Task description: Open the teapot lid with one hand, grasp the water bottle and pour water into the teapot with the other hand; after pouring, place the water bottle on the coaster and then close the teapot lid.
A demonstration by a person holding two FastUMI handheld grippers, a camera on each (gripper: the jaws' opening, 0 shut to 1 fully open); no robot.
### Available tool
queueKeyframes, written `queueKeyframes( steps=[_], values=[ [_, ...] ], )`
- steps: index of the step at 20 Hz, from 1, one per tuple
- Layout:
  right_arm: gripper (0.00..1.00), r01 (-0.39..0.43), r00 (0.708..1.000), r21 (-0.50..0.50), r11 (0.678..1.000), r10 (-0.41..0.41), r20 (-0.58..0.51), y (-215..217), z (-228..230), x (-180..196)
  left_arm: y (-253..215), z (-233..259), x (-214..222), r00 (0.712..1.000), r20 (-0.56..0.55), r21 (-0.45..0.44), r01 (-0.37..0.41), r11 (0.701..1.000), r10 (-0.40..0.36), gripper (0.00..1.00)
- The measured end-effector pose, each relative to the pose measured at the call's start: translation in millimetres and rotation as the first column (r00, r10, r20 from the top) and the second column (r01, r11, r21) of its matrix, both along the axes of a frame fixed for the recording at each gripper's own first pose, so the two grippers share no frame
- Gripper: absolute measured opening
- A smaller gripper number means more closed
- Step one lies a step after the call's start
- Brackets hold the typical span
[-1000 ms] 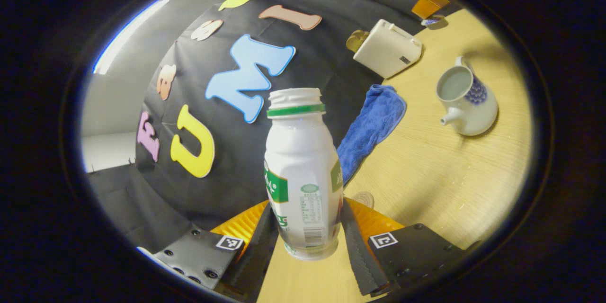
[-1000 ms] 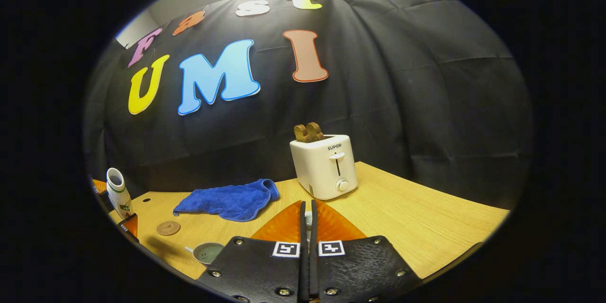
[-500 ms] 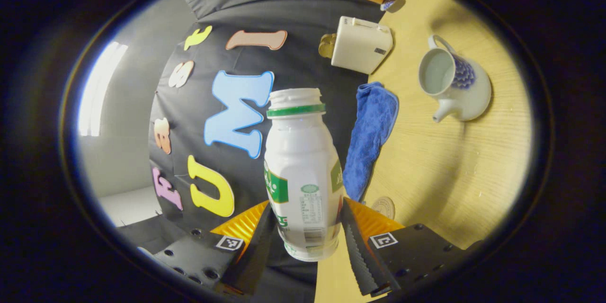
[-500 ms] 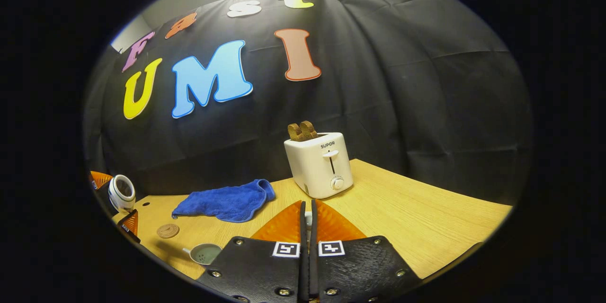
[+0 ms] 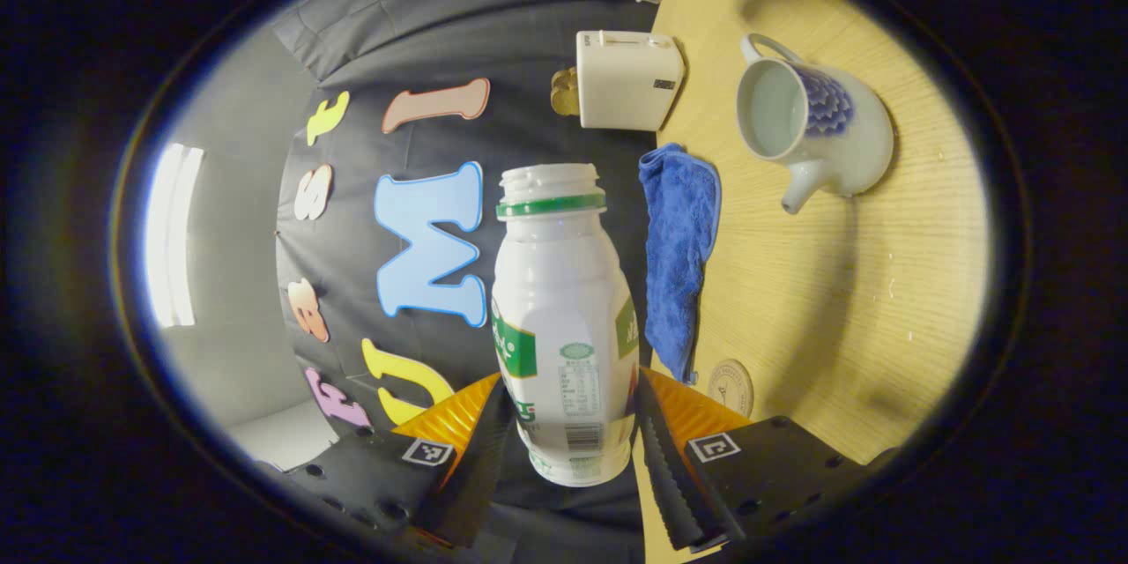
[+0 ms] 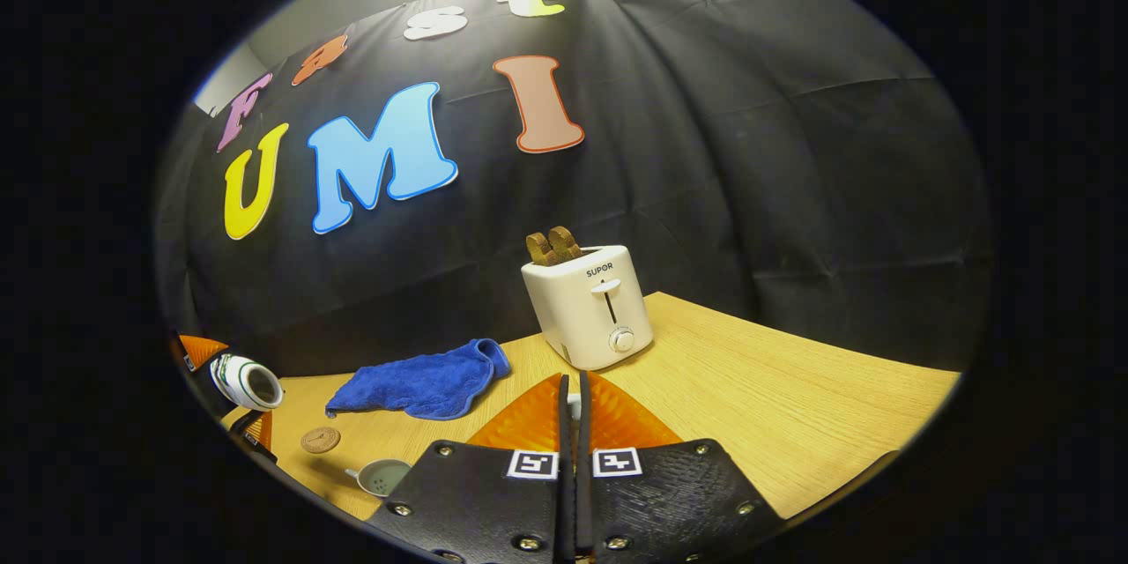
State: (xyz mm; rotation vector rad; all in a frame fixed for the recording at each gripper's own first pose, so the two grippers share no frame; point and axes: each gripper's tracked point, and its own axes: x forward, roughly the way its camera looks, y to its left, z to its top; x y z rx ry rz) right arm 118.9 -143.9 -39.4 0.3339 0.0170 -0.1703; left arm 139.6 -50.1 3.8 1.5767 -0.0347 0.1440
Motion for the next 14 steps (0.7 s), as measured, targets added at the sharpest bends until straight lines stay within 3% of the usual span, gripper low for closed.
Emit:
queueKeyframes(
  steps=[14],
  values=[
    [0.0, -0.001, 1.0, 0.01, 1.0, 0.001, -0.003, -2, 0, 0, -22, 5, 5, 0.998, 0.032, 0.193, 0.039, 0.98, -0.046, 0.87]
  ],
)
